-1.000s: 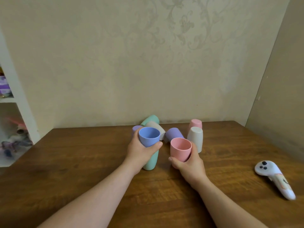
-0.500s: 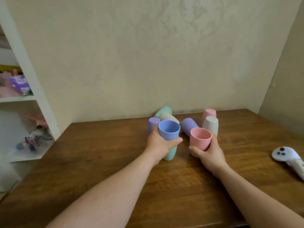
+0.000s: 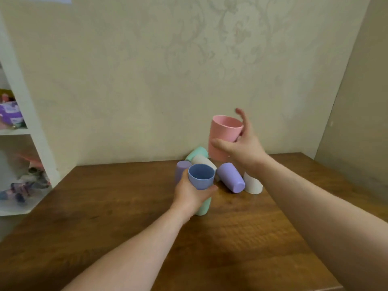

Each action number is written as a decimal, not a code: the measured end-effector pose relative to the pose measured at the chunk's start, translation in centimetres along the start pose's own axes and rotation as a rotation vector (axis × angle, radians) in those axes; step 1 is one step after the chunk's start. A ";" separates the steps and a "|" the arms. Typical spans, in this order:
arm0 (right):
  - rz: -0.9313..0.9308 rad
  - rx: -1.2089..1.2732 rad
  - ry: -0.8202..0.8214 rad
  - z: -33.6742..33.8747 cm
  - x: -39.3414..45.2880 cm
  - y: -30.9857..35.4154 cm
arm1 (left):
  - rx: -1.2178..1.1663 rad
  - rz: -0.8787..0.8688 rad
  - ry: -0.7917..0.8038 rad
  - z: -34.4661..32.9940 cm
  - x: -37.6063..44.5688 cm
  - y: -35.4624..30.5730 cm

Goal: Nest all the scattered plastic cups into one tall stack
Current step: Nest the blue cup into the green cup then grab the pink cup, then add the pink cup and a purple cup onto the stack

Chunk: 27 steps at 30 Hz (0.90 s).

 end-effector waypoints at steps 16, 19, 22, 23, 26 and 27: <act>-0.105 0.045 0.324 -6.1 -4.3 -6.6 | -0.076 -0.014 0.044 -1.4 0.2 -1.3; -0.125 0.086 0.358 -6.6 -4.2 -6.8 | -0.099 -0.067 -0.002 -0.8 0.4 -2.5; -0.155 0.072 0.410 -6.4 -4.0 -6.9 | -0.102 -0.084 0.000 -0.8 0.3 -2.9; -0.164 0.076 0.463 -6.3 -4.0 -6.7 | -0.100 -0.087 -0.006 -0.8 0.3 -2.8; -0.225 0.143 0.454 -4.1 -2.9 -6.6 | -0.108 -0.109 -0.053 -0.5 0.2 -2.4; -0.260 0.127 0.354 -2.8 -2.0 -7.0 | -0.112 -0.111 -0.071 -0.5 0.2 -2.2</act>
Point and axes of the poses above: each hand's wrist, its own x-axis towards the middle knuckle, its own z-axis out of the back of the hand, y = z × x, the point moved 9 cm from there along x, towards the middle knuckle, and after that the axes turned 9 degrees about z, right-handed, at the moved point
